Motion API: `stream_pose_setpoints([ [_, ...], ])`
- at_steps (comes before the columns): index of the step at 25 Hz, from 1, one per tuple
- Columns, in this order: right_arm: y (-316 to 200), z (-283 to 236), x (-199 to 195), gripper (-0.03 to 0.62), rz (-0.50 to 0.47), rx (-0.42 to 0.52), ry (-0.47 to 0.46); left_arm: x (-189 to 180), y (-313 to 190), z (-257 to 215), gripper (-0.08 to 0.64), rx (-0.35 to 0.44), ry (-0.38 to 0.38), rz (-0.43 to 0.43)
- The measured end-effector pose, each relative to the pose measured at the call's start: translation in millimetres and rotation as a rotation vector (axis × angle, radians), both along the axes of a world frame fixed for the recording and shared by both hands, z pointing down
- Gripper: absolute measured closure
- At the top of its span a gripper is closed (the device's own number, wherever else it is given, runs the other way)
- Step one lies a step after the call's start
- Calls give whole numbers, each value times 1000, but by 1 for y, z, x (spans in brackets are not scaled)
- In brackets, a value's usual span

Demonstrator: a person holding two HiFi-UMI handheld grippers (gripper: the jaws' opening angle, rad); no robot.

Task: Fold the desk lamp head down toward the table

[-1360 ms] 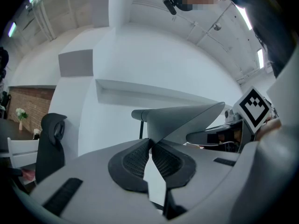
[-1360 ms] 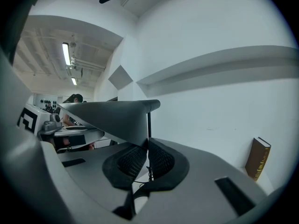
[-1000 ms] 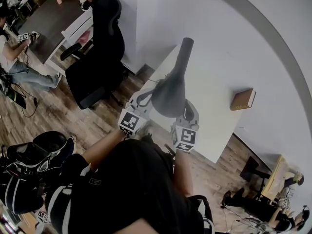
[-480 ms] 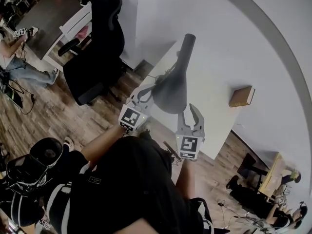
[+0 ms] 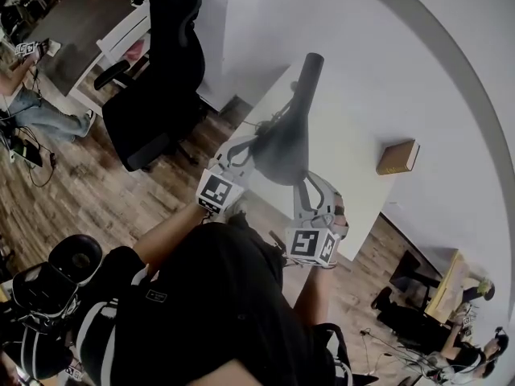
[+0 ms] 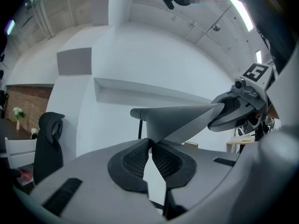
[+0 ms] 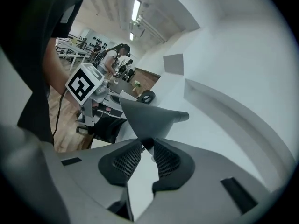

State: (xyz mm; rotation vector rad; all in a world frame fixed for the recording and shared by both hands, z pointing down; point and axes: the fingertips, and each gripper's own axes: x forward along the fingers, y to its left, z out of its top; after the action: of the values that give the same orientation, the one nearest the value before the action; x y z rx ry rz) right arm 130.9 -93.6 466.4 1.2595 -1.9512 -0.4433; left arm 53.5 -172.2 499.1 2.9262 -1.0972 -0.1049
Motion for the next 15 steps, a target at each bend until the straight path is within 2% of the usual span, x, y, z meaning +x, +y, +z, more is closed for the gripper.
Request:
stream_pose_setpoints([
  [8,-2,1,0,512,3,17,66,0,-2,2,522,-4,-17,4],
  [15,-2,3,2,515,7,21,84,0,2,12,522,-27,-100,42],
])
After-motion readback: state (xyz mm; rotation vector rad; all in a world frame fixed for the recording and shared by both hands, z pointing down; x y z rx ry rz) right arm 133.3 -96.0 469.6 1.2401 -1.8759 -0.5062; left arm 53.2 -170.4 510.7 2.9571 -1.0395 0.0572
